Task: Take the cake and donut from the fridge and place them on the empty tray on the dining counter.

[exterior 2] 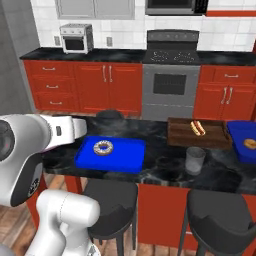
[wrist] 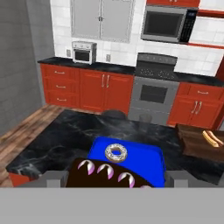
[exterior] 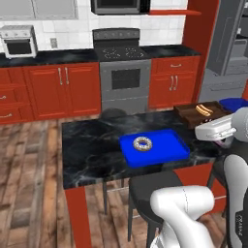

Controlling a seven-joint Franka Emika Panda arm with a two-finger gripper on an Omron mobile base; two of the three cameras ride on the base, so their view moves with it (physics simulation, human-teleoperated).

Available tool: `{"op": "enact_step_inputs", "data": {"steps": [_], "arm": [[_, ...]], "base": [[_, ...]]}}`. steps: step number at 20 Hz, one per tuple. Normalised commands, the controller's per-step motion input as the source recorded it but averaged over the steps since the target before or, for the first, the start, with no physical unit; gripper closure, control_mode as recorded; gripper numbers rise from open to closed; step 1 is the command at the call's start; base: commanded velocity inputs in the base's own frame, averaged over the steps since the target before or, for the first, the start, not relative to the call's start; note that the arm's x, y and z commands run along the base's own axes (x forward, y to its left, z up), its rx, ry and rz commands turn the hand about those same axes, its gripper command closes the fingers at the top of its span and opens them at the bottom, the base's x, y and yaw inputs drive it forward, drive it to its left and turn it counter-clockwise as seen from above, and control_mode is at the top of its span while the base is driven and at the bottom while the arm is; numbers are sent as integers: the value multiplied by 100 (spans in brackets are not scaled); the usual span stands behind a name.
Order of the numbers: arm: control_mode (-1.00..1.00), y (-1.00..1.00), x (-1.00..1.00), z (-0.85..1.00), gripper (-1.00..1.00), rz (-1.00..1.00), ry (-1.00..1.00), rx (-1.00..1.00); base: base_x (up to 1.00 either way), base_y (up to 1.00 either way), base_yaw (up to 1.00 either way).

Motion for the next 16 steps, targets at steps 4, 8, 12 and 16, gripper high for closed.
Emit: {"op": "enact_step_inputs", "data": {"steps": [4,8,12,16], "arm": [[100,0,0,0,100,0,0,0],[100,0,0,0,100,0,0,0],[100,0,0,0,100,0,0,0],[100,0,0,0,100,0,0,0]], "base": [[100,-38,12],[100,-33,32],[100,-37,48],[100,-37,60]]}}
